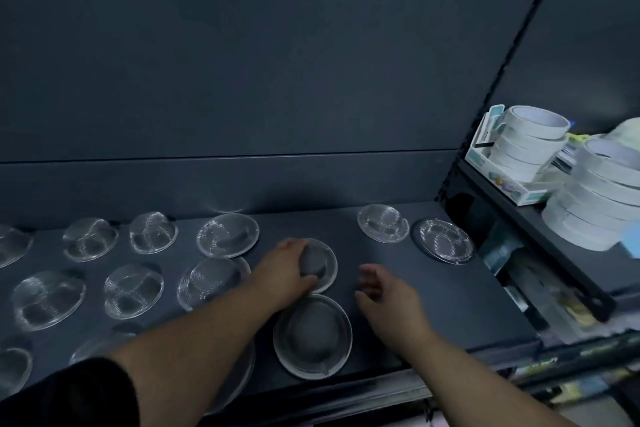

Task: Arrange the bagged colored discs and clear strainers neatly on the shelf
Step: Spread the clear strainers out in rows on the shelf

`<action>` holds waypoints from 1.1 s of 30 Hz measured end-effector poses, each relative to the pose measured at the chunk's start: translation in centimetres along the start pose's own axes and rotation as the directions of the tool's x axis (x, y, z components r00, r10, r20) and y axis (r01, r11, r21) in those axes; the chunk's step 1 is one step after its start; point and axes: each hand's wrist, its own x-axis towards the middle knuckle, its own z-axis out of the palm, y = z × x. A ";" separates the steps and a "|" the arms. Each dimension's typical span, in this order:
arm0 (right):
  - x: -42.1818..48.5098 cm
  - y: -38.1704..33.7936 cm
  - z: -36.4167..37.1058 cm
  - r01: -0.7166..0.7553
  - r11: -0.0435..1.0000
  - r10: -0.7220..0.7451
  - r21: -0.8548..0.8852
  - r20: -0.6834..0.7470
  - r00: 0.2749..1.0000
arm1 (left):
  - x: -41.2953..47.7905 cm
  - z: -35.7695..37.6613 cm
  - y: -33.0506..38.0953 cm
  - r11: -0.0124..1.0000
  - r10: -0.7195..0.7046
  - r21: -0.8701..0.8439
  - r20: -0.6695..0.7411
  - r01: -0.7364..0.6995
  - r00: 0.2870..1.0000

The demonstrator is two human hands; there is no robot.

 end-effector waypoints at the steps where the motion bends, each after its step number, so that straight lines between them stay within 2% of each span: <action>1: 0.1 0.0 0.1 -0.021 1.000 0.021 0.009 0.009 1.000 | 0.3 0.0 -0.1 1.000 0.003 0.001 0.005 -0.003 1.000; 4: 0.8 -0.4 0.6 -0.072 0.996 0.071 0.052 0.025 0.997 | 0.8 -0.2 -0.4 1.000 0.011 -0.006 -0.013 -0.011 1.000; 11: 3.2 -2.3 1.8 -0.115 0.993 0.115 -0.002 0.016 0.993 | 1.8 -2.0 -0.8 0.996 0.043 -0.076 -0.087 -0.049 0.995; 17: 3.9 -2.9 2.1 0.042 0.996 -0.040 -0.081 0.018 0.999 | 3.3 -3.0 -1.0 0.997 -0.006 -0.078 -0.146 -0.006 0.989; 24: 5.4 -4.2 1.9 0.272 0.957 -0.238 -0.105 0.259 0.936 | 4.7 -4.0 -0.8 0.995 -0.088 -0.070 -0.211 0.075 0.973; 29: 6.0 -3.8 2.4 0.295 0.953 -0.256 -0.067 0.342 0.904 | 5.2 -3.9 -1.5 0.990 -0.144 -0.037 -0.209 0.139 0.967; 33: 6.0 -2.8 1.8 0.294 0.956 -0.282 -0.010 0.259 0.924 | 5.8 -3.4 -1.4 0.986 -0.165 -0.024 -0.146 0.163 0.975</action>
